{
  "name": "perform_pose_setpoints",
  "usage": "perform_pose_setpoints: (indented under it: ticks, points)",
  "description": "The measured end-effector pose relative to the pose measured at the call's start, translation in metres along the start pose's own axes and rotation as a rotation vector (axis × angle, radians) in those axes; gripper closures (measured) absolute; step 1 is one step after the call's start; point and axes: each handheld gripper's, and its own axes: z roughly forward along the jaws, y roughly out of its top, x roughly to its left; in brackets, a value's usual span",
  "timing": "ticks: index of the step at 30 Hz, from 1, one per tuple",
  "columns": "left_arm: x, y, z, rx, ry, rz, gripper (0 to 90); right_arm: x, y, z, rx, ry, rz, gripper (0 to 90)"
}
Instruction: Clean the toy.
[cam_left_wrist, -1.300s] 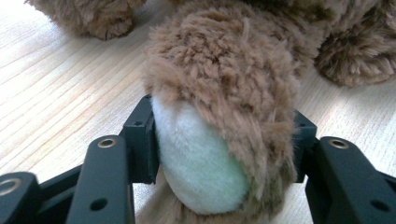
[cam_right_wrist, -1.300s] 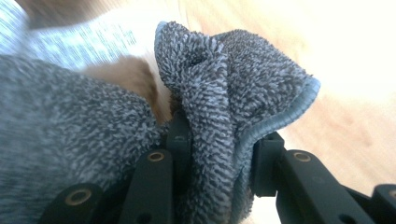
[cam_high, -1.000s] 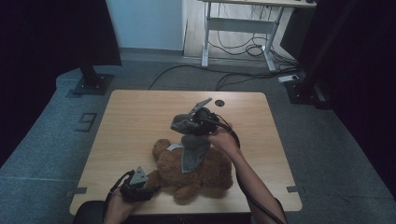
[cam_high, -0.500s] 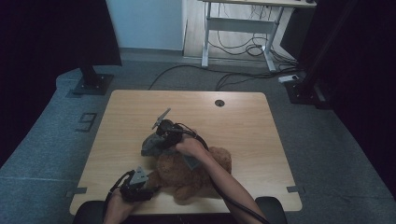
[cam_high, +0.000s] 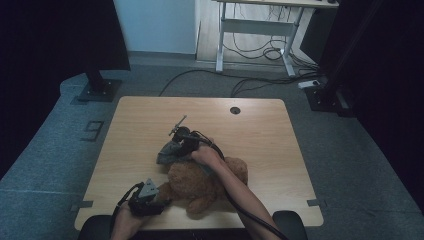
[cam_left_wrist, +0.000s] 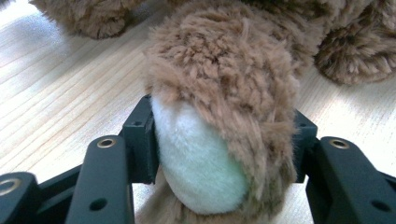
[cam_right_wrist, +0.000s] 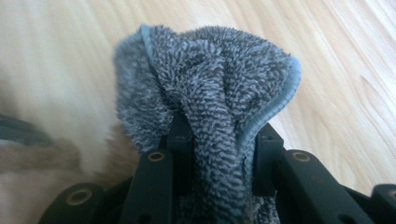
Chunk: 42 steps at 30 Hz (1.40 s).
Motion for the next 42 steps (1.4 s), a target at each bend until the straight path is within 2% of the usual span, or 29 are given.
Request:
perform_pose_setpoints:
  ticks: [3, 6, 11, 15, 19, 24, 28, 31, 34, 37, 42]
  points:
    - [0.000, 0.000, 0.000, 0.000, -0.001, 0.000, 43.4, -0.008, -0.006, 0.000, 0.020, -0.041, 0.019, 67.6]
    - [0.001, 0.000, 0.000, 0.001, -0.005, -0.003, 43.1, -0.014, -0.012, -0.002, 0.024, -0.056, 0.042, 67.6]
    - [0.003, 0.000, -0.002, 0.010, -0.021, -0.024, 39.2, -0.013, -0.015, -0.023, -0.026, -0.061, 0.045, 67.6]
    - [0.004, 0.000, -0.011, -0.018, -0.020, -0.024, 36.9, -0.004, -0.014, -0.054, -0.094, -0.065, 0.023, 67.6]
    - [0.004, -0.002, -0.019, -0.039, -0.024, -0.007, 37.9, 0.007, -0.016, -0.084, -0.144, -0.070, -0.007, 67.7]
    - [0.005, -0.002, -0.022, -0.042, -0.040, -0.011, 49.3, 0.027, -0.024, -0.116, -0.189, -0.047, -0.041, 67.9]
    - [0.005, -0.002, -0.023, -0.050, -0.037, -0.013, 56.7, 0.046, -0.032, -0.131, -0.209, -0.020, -0.070, 68.0]
    - [0.005, -0.002, -0.024, -0.056, -0.034, -0.012, 59.1, 0.062, -0.036, -0.129, -0.209, 0.017, -0.095, 68.2]
    - [0.005, -0.002, -0.024, -0.060, -0.035, -0.014, 60.1, 0.080, -0.039, -0.120, -0.193, 0.053, -0.121, 68.5]
    - [0.005, -0.001, -0.025, -0.068, -0.032, -0.016, 61.0, 0.098, -0.041, -0.103, -0.175, 0.092, -0.146, 68.7]
    - [0.005, -0.001, -0.026, -0.075, -0.036, -0.030, 62.5, 0.121, -0.043, -0.072, -0.152, 0.136, -0.143, 69.1]
